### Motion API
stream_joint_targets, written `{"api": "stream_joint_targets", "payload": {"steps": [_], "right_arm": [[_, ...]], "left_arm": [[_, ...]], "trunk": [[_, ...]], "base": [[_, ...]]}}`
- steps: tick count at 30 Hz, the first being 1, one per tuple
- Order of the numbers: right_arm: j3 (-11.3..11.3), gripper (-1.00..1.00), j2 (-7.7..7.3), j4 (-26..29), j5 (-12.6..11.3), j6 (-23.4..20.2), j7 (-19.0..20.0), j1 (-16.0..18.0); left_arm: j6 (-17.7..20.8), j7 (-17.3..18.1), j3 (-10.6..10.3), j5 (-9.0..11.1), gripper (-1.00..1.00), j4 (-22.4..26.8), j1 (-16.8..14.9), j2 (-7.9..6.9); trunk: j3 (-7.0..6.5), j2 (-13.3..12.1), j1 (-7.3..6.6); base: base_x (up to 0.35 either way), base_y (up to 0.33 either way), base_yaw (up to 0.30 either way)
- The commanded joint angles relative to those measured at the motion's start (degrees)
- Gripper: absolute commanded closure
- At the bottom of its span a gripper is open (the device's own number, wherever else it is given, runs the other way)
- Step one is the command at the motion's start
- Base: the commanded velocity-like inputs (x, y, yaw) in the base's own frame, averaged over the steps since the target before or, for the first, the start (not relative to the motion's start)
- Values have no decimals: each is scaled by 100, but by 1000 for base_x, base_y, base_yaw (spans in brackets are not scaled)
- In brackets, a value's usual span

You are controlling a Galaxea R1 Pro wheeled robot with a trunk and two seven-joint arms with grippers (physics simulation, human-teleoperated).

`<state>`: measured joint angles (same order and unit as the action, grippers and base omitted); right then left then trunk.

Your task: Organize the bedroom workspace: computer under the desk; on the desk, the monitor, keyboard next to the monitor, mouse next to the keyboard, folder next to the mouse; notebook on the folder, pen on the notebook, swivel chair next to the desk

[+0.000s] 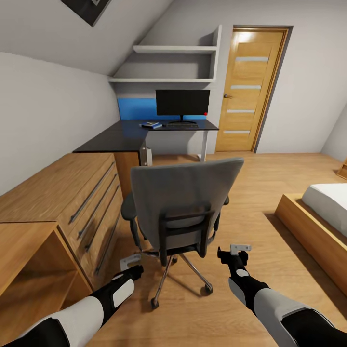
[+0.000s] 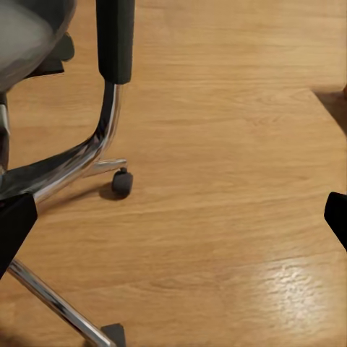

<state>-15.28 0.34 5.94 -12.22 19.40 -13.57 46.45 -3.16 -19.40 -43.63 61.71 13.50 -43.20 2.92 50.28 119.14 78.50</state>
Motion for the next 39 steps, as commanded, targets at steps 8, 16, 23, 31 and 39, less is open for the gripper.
{"api": "stream_joint_targets", "payload": {"steps": [8, 16, 23, 31, 39], "right_arm": [[-52, -100, -3, -17, -44, 246, -11, 5], [-56, -100, 4, -14, -44, 359, -12, 5], [-63, -100, 10, -14, -53, 363, -4, 5], [-64, -100, 19, -13, -44, 363, -6, 5], [-63, -100, 12, -14, -44, 363, -6, 5]], "left_arm": [[-26, -21, -50, 60, -100, 4, -4, -2], [-34, -20, -50, 60, -100, 4, -4, -2], [-32, -20, -51, 60, -100, 4, -4, -2], [-27, -20, -50, 60, -100, 4, -4, -1], [-30, -20, -50, 60, -100, 4, -4, -1]], "trunk": [[149, 325, 175], [293, 645, 351], [418, 926, 505], [562, 1247, 681], [706, 1568, 856]], "base": [[0, 0, 0], [0, 0, 0], [0, 0, 0], [0, 0, 0], [0, 0, 0]]}}
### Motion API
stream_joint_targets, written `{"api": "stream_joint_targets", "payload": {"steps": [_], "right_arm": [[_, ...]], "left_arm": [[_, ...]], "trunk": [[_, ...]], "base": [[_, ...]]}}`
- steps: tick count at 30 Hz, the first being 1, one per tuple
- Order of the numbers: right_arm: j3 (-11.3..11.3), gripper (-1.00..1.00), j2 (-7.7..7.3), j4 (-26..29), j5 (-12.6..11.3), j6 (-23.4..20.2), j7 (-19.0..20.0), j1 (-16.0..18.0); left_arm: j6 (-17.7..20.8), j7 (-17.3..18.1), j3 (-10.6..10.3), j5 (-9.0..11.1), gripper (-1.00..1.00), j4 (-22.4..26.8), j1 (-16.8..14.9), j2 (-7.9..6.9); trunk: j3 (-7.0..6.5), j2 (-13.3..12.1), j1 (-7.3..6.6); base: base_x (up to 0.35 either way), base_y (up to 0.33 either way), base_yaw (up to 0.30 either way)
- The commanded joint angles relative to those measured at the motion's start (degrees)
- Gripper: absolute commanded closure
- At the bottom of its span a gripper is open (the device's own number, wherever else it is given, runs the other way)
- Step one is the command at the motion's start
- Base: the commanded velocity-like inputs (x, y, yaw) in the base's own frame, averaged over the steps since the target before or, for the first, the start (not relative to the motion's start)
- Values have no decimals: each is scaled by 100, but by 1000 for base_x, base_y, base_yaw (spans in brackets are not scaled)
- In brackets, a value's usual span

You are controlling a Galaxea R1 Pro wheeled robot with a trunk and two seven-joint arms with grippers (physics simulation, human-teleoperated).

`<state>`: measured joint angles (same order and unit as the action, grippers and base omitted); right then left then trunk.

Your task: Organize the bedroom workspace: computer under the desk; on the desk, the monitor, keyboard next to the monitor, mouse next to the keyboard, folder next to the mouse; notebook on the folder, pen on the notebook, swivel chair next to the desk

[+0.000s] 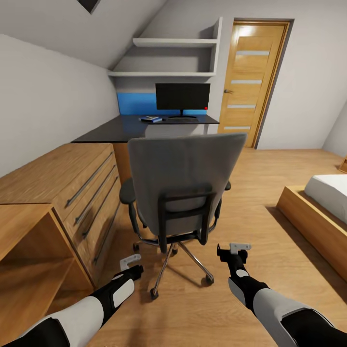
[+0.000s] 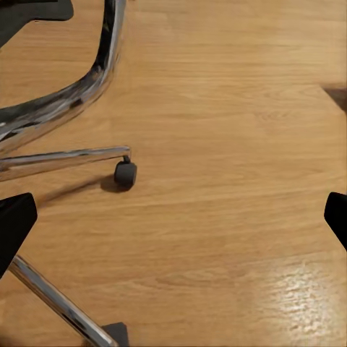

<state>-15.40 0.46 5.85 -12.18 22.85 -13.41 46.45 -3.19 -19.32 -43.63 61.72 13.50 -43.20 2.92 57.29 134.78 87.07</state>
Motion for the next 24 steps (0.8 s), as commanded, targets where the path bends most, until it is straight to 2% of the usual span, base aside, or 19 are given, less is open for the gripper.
{"api": "stream_joint_targets", "payload": {"steps": [1, 6, 16, 20, 22, 24], "right_arm": [[-49, -100, 0, -5, -48, 18, -22, 4], [-44, -100, -2, -5, -48, 20, -22, 4], [-47, -100, -5, -6, -48, 21, -22, -2], [-44, -100, -4, 11, -48, 20, -21, -2], [-48, -100, 1, 45, -41, 132, -25, -2], [-59, -100, 8, 57, -33, 438, -33, -4]], "left_arm": [[-25, -28, -51, 60, -100, 4, -4, -2], [-23, -16, -56, 57, -100, -36, -4, 9], [-36, 3, -71, 5, -100, -48, -4, 16], [-27, -52, -97, -14, -100, 253, -4, 17], [5, -262, -90, -12, -100, 582, -4, 5], [57, -520, -87, -14, -100, 842, -4, 0]], "trunk": [[23, 44, 21], [113, 244, 131], [113, 244, 131], [113, 244, 131], [113, 244, 131], [113, 244, 131]], "base": [[0, 0, 0], [0, 0, 0], [0, 0, 0], [0, 0, 0], [0, 0, 0], [0, 0, 0]]}}
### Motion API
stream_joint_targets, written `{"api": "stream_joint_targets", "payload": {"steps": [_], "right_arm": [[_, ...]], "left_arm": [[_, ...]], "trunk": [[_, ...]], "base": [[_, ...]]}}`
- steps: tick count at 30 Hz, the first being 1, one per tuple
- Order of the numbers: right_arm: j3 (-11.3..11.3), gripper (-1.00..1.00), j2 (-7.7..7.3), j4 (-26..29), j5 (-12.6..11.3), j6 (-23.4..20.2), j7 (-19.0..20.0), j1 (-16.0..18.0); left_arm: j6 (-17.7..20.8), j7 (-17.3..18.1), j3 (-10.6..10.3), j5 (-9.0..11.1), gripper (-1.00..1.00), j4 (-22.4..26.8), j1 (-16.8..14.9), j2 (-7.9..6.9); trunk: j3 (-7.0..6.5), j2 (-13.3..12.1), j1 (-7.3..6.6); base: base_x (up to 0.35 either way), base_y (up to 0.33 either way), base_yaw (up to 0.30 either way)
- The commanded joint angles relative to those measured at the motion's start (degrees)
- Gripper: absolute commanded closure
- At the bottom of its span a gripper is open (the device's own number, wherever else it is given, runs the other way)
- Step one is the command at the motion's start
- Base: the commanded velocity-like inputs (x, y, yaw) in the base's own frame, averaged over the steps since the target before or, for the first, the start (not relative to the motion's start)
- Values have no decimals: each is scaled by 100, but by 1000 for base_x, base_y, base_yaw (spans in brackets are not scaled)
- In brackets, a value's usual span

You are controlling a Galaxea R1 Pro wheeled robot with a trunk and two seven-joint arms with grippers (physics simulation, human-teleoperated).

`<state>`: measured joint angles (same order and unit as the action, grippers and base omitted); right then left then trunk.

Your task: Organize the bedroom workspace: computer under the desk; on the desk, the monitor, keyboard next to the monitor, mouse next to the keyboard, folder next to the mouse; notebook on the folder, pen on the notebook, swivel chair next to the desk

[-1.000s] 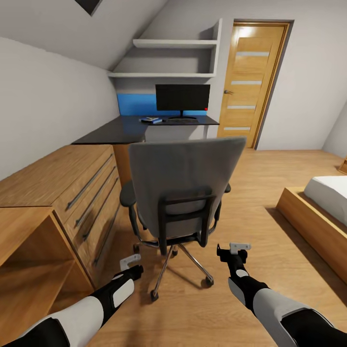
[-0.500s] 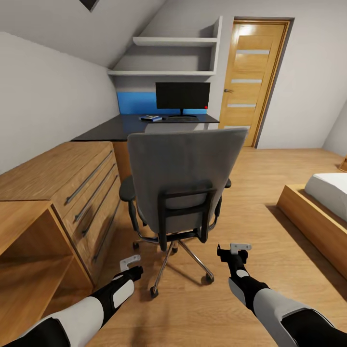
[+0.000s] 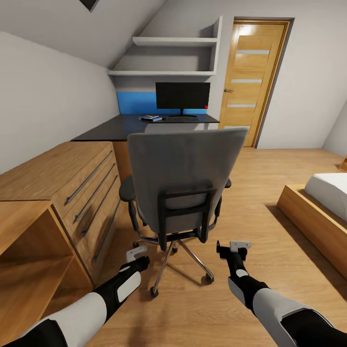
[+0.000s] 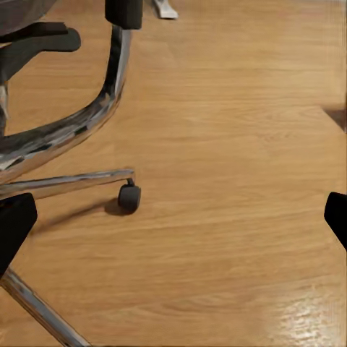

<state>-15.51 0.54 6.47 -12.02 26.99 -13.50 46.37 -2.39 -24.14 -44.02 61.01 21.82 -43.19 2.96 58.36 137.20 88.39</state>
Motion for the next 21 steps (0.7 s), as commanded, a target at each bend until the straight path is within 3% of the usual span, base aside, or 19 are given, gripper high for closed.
{"api": "stream_joint_targets", "payload": {"steps": [1, 2, 3, 6, 21], "right_arm": [[-49, -100, -2, 1, -47, 81, -22, 6], [-46, -100, -6, 10, -47, 92, -15, 8], [-32, -100, -52, 168, -59, -397, -12, 17], [-16, -100, -73, 518, -93, -756, -7, 20], [-75, -100, 24, 566, -47, -783, 182, 7]], "left_arm": [[31, -87, -46, 55, -100, 75, -5, -5], [90, -116, -46, 54, -100, 117, -5, -4], [150, -151, -47, 54, -100, 179, -5, 7], [122, -156, -53, 52, -100, 186, -5, -1], [55, -162, -123, 43, -100, 174, -5, -7]], "trunk": [[5, 2, -1], [5, 2, -1], [5, 2, -1], [5, 2, -1], [5, 2, -1]], "base": [[0, 0, 0], [0, 0, 0], [0, 0, 0], [0, 0, 0], [222, 0, 0]]}}
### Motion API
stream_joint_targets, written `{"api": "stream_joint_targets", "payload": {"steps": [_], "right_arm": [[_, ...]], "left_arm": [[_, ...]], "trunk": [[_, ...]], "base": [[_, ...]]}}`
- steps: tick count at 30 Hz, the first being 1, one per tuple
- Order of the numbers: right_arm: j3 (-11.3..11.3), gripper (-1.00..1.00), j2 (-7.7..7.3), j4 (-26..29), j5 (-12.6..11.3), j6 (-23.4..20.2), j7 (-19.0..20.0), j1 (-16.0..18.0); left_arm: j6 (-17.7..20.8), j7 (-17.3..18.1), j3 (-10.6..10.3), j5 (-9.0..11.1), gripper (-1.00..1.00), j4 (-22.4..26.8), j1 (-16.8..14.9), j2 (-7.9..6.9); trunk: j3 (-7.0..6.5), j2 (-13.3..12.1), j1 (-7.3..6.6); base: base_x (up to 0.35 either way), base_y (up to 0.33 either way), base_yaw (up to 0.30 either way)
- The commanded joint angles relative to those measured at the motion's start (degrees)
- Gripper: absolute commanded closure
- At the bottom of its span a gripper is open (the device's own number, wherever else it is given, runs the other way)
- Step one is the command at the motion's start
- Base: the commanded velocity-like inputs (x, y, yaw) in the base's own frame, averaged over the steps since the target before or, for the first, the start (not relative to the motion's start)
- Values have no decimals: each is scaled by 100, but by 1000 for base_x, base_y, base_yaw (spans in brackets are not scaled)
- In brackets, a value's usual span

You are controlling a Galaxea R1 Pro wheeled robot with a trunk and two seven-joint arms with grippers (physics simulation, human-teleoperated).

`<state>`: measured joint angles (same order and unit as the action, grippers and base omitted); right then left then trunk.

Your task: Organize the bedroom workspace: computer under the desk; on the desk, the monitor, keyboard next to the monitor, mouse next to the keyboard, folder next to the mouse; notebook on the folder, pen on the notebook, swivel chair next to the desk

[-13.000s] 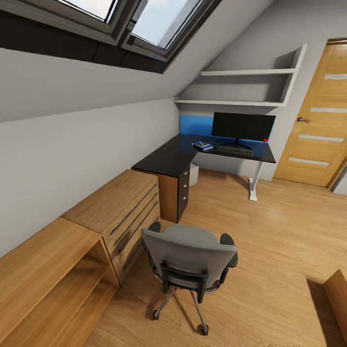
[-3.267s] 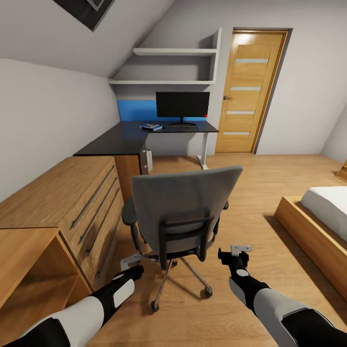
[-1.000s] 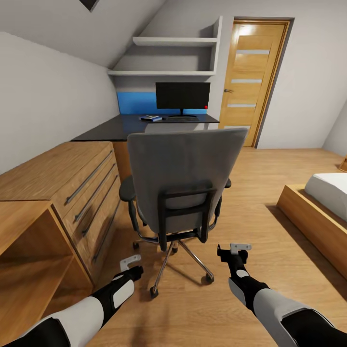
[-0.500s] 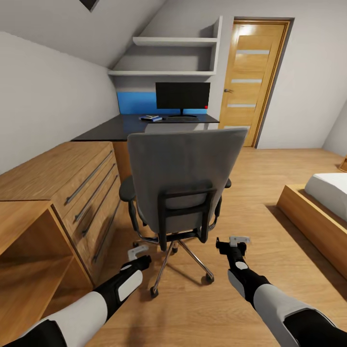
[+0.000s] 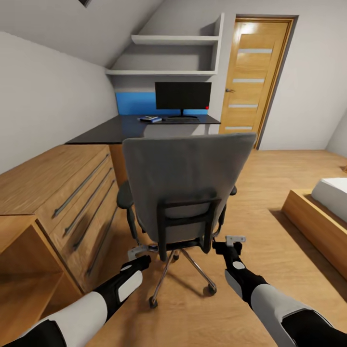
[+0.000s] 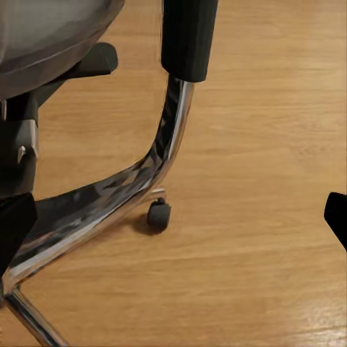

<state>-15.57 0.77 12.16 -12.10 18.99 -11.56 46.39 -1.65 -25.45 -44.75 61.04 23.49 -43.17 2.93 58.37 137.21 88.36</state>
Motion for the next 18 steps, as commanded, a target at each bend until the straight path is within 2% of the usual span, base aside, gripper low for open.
{"api": "stream_joint_targets", "payload": {"steps": [1, 6, 18], "right_arm": [[-67, -100, 2, -3, -38, 19, 47, 4], [-68, -100, 2, -3, -38, 45, 65, 2], [-60, -100, -6, -3, -35, 105, 66, -5]], "left_arm": [[-19, -34, -89, 40, -100, 7, -7, -3], [-19, -34, -171, 40, -100, 7, -7, -3], [-89, -31, -218, 40, -100, 7, -7, -6]], "trunk": [[5, 2, 2], [-10, 2, 2], [-85, 2, 2]], "base": [[316, -110, 0], [316, -127, -72], [317, -146, -166]]}}
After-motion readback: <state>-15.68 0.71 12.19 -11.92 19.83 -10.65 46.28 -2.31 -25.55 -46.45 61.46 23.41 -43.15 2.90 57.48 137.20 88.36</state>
